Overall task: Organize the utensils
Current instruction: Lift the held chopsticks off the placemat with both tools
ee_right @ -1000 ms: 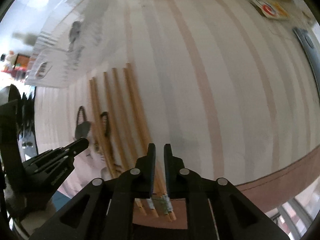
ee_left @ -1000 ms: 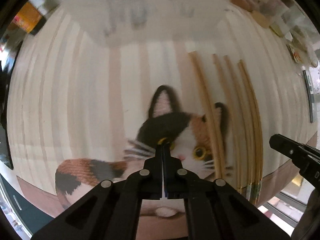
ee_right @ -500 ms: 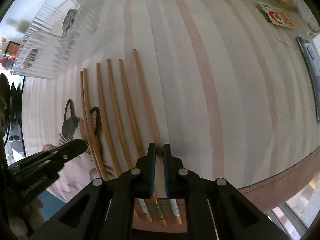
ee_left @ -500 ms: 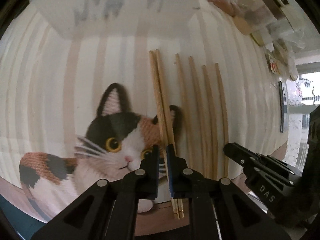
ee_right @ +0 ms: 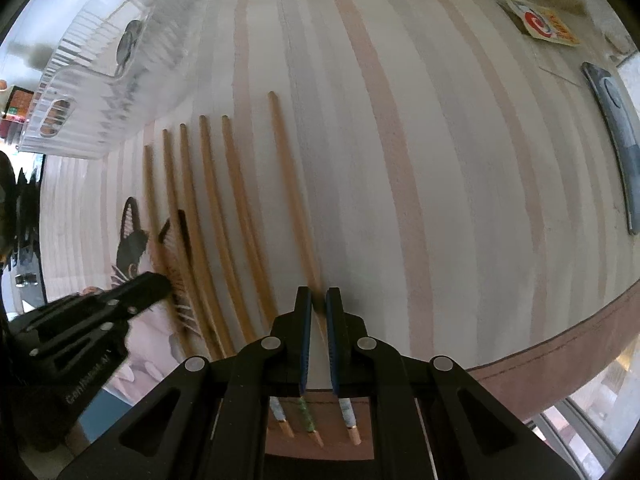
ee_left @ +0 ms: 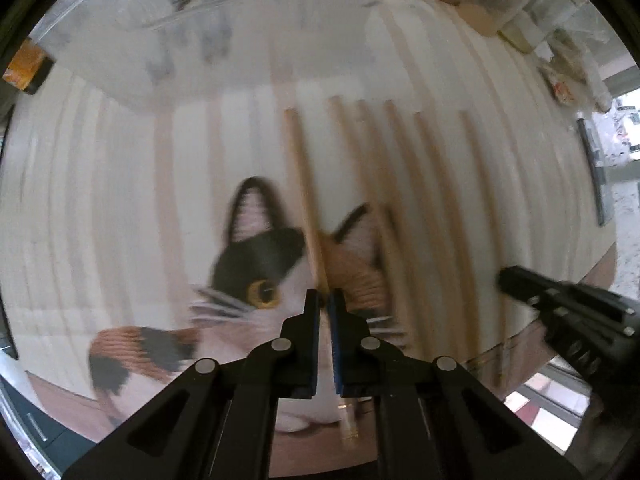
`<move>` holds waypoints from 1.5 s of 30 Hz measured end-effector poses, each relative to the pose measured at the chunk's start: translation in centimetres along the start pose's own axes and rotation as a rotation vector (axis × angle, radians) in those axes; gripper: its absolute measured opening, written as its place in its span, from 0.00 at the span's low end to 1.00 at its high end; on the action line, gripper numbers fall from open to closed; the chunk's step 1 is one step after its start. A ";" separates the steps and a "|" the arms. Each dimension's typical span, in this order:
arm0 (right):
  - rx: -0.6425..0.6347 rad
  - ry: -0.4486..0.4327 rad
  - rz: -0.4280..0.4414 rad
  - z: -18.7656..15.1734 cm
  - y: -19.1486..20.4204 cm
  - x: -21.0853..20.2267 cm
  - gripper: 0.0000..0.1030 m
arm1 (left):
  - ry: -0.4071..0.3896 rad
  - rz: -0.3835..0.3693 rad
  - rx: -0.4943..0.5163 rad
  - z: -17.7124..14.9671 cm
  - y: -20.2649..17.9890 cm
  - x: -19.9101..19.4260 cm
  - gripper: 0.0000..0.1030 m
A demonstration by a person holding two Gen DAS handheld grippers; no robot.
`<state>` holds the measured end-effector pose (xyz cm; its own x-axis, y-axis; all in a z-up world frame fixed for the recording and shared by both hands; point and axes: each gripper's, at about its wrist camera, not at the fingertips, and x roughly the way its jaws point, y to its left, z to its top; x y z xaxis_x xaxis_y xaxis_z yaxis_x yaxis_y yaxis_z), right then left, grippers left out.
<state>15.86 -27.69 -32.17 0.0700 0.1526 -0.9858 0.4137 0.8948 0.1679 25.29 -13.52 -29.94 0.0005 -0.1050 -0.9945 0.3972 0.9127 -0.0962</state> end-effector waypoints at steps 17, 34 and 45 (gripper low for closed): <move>-0.010 0.007 -0.052 0.7 -0.8 -0.2 0.07 | 0.000 0.015 -0.031 -1.7 6.3 -0.1 0.07; -0.024 0.051 -0.073 1.3 0.3 0.3 0.07 | 0.049 -0.066 -0.271 -4.0 9.7 0.8 0.06; -0.092 0.040 -0.134 0.8 3.0 0.6 0.07 | -0.007 0.017 -0.146 -2.1 5.7 1.0 0.05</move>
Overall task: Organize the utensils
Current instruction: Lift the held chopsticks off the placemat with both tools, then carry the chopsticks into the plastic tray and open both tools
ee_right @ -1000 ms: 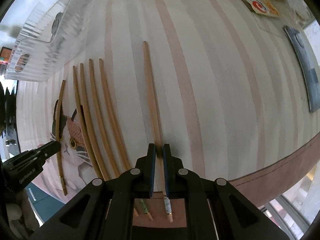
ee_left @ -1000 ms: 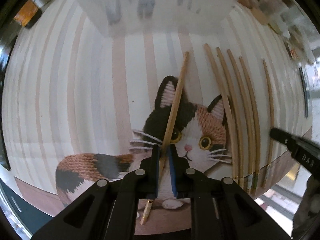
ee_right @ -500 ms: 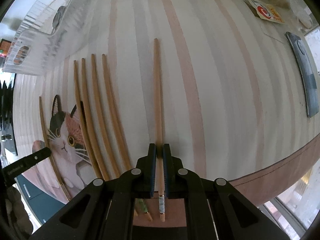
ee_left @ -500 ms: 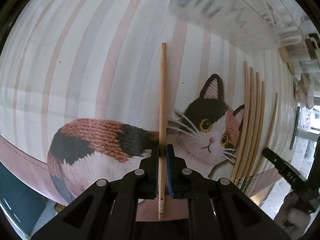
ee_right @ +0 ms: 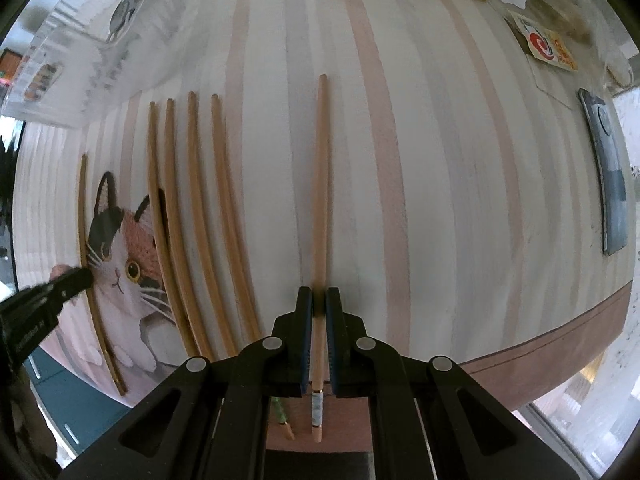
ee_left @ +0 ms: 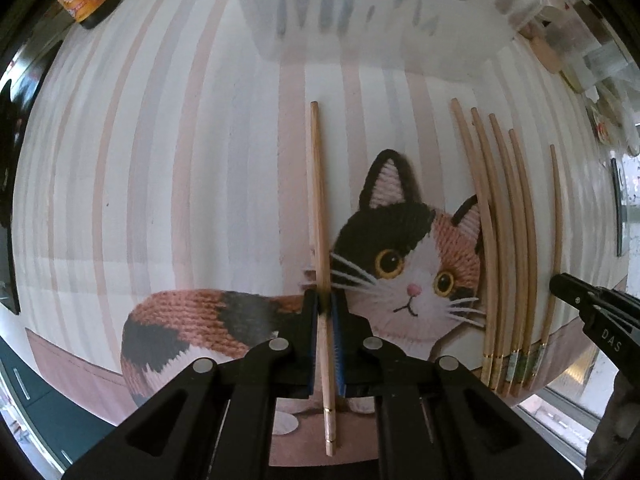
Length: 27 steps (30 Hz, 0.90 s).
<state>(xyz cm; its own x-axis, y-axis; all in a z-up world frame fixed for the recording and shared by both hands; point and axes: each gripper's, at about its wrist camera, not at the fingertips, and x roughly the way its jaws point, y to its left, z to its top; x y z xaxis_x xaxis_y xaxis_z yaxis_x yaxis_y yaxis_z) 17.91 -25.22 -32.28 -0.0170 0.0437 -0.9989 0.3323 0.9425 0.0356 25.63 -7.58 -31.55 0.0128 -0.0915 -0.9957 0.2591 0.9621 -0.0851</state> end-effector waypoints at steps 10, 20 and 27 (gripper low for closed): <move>-0.013 0.011 0.005 0.6 0.9 0.2 0.07 | -0.001 0.002 0.006 0.2 1.0 -0.2 0.06; -0.014 -0.013 -0.011 0.9 -0.4 0.2 0.06 | -0.031 0.043 0.020 -0.5 -0.4 -0.1 0.04; 0.024 -0.075 -0.003 -0.1 -1.1 -1.1 0.06 | -0.170 0.124 -0.011 -2.4 1.5 -4.7 0.04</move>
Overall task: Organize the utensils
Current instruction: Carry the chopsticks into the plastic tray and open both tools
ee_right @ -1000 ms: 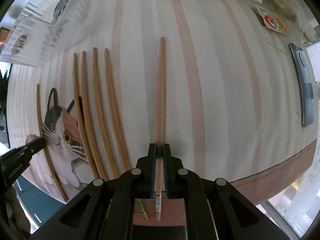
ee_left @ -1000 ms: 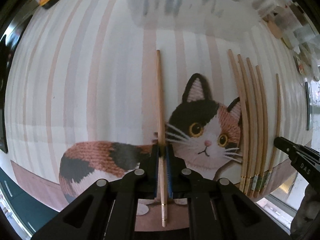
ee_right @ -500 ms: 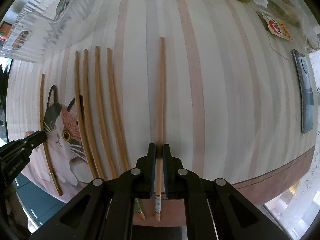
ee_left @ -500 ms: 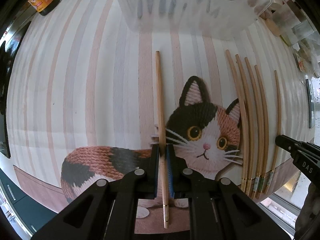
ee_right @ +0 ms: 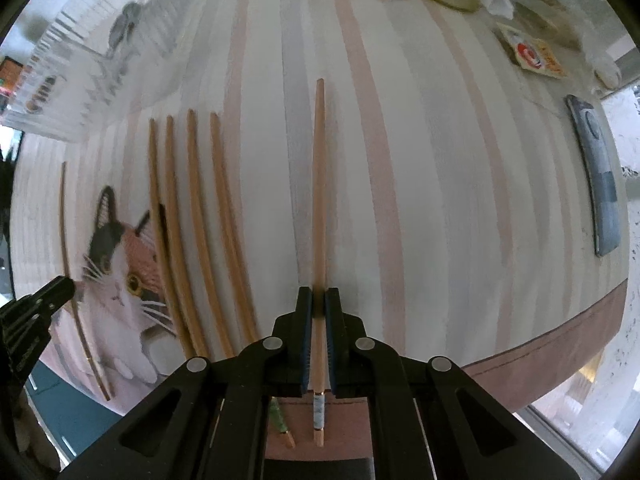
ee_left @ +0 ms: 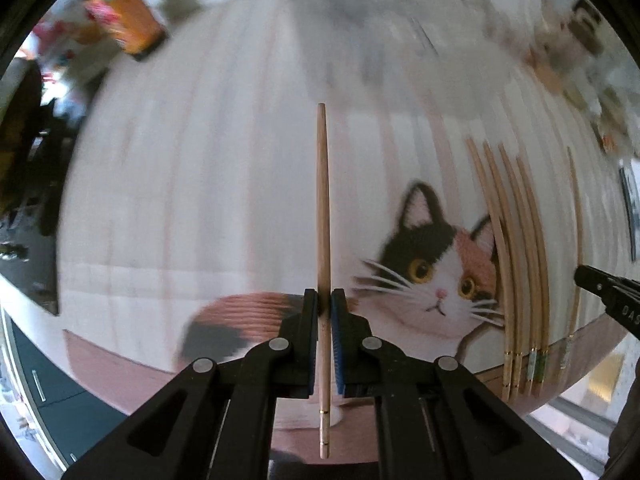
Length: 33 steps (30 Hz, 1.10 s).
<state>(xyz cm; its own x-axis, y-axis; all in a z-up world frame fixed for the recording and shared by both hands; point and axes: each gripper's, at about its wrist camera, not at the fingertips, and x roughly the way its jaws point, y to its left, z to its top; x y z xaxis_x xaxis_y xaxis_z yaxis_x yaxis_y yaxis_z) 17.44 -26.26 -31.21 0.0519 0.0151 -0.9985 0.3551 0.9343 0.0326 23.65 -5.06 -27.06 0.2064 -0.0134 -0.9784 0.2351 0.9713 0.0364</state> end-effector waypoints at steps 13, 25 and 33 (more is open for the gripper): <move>-0.102 -0.262 0.204 6.0 4.4 -14.5 0.06 | -0.342 -0.112 -0.108 6.8 6.2 -16.5 0.04; -0.125 -0.254 0.293 20.3 11.1 -15.8 0.06 | -0.132 -0.303 -0.061 21.1 3.8 -11.7 0.04; -0.125 -0.131 0.237 24.1 12.7 -10.6 0.09 | -0.024 -0.243 -0.060 23.2 2.9 -7.5 0.06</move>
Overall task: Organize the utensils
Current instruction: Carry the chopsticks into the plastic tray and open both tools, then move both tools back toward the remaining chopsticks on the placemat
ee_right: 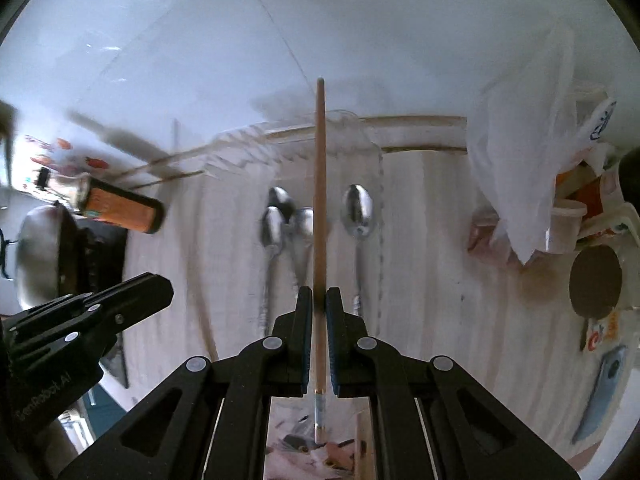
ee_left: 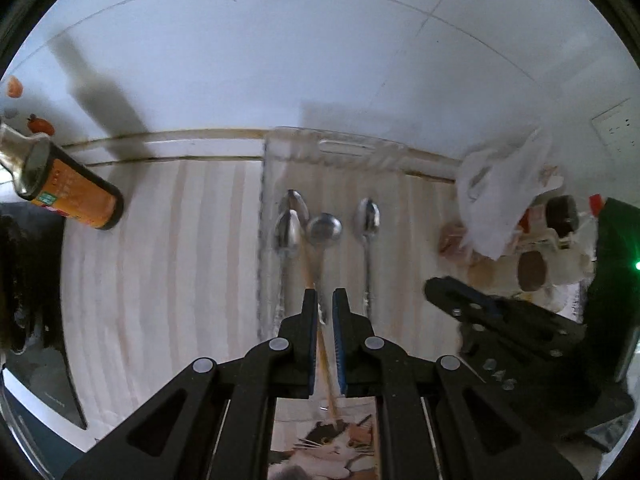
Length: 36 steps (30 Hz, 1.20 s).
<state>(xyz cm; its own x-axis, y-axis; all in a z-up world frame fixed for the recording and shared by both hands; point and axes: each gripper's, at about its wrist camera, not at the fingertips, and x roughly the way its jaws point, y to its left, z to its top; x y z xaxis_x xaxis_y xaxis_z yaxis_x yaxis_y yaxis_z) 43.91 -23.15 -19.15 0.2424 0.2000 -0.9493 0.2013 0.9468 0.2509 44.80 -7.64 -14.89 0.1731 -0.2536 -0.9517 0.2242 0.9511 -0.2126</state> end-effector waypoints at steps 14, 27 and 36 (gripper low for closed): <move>0.066 -0.132 -0.080 -7.7 -6.1 -3.6 0.50 | -0.244 0.272 -0.074 -8.3 2.6 -1.2 0.99; 0.081 0.127 -0.094 -20.5 -9.7 5.7 0.37 | -0.013 0.262 -0.047 -17.8 1.6 7.0 0.99; 0.102 0.131 -0.192 -23.4 -12.9 5.7 0.06 | 0.104 0.061 0.052 -20.6 -4.9 10.8 0.72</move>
<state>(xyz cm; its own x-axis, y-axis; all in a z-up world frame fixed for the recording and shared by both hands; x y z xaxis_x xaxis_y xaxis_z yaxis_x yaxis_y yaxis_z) 20.50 -28.35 -32.20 0.0668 0.0557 -0.9962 0.3278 0.9418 0.0747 25.86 -11.38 -28.68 0.0880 -0.1735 -0.9809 0.2667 0.9529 -0.1446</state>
